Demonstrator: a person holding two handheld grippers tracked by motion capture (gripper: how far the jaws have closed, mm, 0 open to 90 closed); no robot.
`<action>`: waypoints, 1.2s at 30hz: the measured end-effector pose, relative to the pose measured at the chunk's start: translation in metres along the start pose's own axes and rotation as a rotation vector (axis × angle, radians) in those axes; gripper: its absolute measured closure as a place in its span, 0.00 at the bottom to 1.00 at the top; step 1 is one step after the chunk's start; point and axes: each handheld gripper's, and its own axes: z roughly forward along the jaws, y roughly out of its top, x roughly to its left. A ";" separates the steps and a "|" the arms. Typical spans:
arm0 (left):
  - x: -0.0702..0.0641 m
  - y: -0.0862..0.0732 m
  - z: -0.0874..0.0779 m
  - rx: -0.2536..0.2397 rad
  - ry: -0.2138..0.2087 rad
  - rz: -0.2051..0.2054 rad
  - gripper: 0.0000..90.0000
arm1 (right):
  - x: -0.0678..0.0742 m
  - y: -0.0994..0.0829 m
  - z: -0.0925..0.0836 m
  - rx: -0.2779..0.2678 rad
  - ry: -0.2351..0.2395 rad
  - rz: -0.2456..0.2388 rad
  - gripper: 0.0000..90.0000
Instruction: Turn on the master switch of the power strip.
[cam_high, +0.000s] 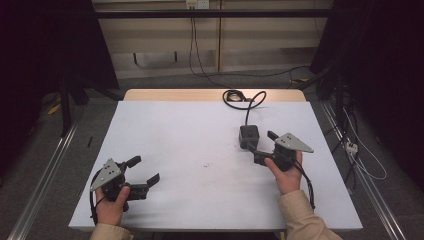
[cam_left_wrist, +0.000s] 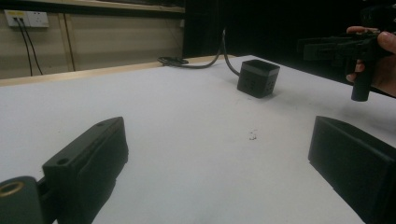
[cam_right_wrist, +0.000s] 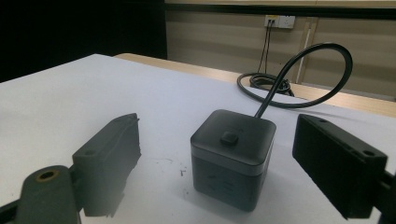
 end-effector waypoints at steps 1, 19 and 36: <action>0.000 0.000 0.000 -0.001 0.000 0.000 0.05 | 0.000 0.000 0.000 0.000 0.000 0.000 0.17; 0.000 0.000 0.001 0.000 -0.003 -0.001 0.05 | -0.002 0.004 0.009 0.005 0.010 0.028 0.27; 0.000 0.000 0.001 0.000 -0.003 -0.003 0.05 | -0.005 0.008 0.015 0.019 0.003 0.015 0.46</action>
